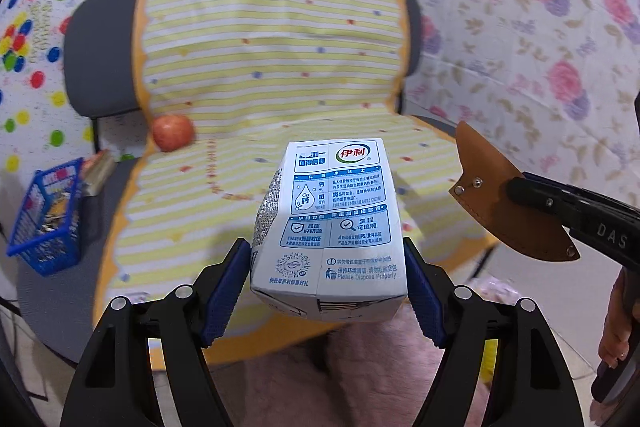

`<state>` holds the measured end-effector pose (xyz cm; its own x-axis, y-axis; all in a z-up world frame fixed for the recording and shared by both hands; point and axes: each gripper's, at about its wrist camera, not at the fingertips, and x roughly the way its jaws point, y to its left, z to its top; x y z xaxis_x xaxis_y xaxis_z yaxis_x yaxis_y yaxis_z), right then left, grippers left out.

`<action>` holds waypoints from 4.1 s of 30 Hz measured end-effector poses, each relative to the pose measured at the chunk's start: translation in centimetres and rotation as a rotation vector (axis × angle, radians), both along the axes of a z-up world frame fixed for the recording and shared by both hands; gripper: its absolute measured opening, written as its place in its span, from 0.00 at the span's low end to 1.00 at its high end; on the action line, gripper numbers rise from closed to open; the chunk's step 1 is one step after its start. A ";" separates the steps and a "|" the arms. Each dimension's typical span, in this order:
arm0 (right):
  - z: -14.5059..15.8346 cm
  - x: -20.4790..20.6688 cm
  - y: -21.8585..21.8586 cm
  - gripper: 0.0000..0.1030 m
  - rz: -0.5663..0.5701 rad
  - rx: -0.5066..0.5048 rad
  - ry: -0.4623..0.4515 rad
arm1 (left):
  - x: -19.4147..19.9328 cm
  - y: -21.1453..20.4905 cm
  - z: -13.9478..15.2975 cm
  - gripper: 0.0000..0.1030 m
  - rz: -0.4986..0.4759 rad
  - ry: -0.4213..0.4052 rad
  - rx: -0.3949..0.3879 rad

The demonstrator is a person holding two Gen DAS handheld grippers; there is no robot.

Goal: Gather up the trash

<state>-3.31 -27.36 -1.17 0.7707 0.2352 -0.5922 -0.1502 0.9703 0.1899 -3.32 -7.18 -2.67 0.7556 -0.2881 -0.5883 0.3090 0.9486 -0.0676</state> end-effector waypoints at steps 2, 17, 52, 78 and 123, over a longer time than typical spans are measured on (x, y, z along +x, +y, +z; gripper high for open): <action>0.1 -1.9 -1.2 0.14 -0.038 -0.013 -0.003 | -0.7 -1.5 -0.2 0.72 -0.044 -0.006 -0.001; -1.6 -11.3 -10.3 0.14 -0.353 -0.090 0.048 | -4.2 -13.3 -2.0 0.72 -0.388 0.007 0.022; -1.8 -11.2 -10.3 0.94 -0.326 -0.071 0.077 | -1.7 -10.2 -1.5 0.91 -0.253 0.103 0.089; 5.1 -4.0 2.1 0.94 -0.007 -0.139 -0.041 | -1.8 5.3 4.8 0.94 0.198 0.100 0.135; 3.0 -3.0 2.3 0.94 0.008 -0.117 0.008 | -0.8 6.7 3.5 0.94 0.236 0.138 0.138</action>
